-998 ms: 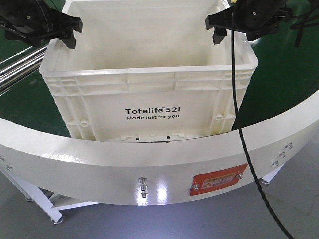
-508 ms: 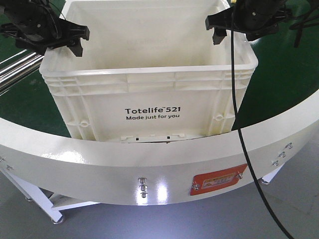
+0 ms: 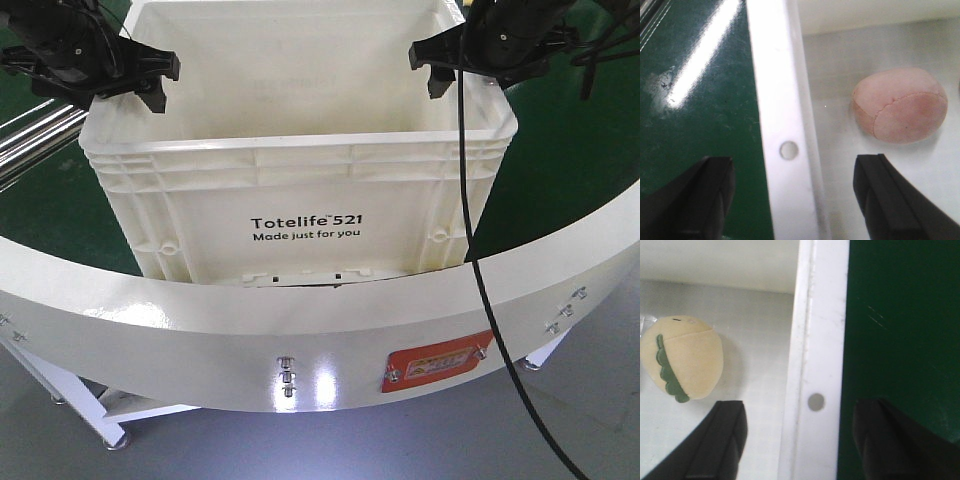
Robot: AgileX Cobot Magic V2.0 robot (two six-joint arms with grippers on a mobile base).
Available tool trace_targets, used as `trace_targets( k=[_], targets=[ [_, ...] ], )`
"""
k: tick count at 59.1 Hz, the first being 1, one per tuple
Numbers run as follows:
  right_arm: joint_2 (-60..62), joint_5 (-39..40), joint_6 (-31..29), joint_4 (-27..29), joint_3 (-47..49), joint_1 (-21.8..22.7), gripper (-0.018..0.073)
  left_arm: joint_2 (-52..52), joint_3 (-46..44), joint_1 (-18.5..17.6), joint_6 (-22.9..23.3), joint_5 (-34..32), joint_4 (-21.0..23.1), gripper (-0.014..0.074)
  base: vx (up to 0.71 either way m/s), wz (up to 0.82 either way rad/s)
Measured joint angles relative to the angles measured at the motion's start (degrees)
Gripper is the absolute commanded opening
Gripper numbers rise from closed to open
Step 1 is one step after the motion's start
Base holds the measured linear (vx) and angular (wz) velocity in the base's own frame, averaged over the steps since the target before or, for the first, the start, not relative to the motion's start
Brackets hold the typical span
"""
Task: Place moving items into box and shelve
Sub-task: 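Move both grippers to the tote's side rims and clamp them, then lift the tote with both grippers off the conveyor toward the robot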
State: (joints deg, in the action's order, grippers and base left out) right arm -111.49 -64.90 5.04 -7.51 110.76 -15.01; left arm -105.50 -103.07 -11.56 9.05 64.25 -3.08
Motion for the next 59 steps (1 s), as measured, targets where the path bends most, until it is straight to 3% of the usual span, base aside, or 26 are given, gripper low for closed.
trace_targets(
  k=[9, 24, 42, 59],
  targets=[
    [0.00, -0.28, 0.00, 0.00, 0.00, 0.00, 0.0281, 0.00, 0.00, 0.00, 0.00, 0.00, -0.59, 0.0533, 0.00, 0.00],
    [0.00, -0.45, 0.19, 0.71, 0.00, 0.00, 0.0113, 0.00, 0.00, 0.00, 0.00, 0.00, -0.85, 0.0322, 0.00, 0.00],
    [0.00, -0.45, 0.19, 0.83, 0.00, 0.00, 0.0092, 0.00, 0.00, -0.19, 0.31, -0.02, 0.30, 0.0136, 0.00, 0.00],
    [0.00, -0.45, 0.19, 0.83, 0.00, 0.00, 0.0091, 0.00, 0.00, -0.19, 0.37, 0.03, 0.30, 0.0109, 0.00, 0.00]
  ],
)
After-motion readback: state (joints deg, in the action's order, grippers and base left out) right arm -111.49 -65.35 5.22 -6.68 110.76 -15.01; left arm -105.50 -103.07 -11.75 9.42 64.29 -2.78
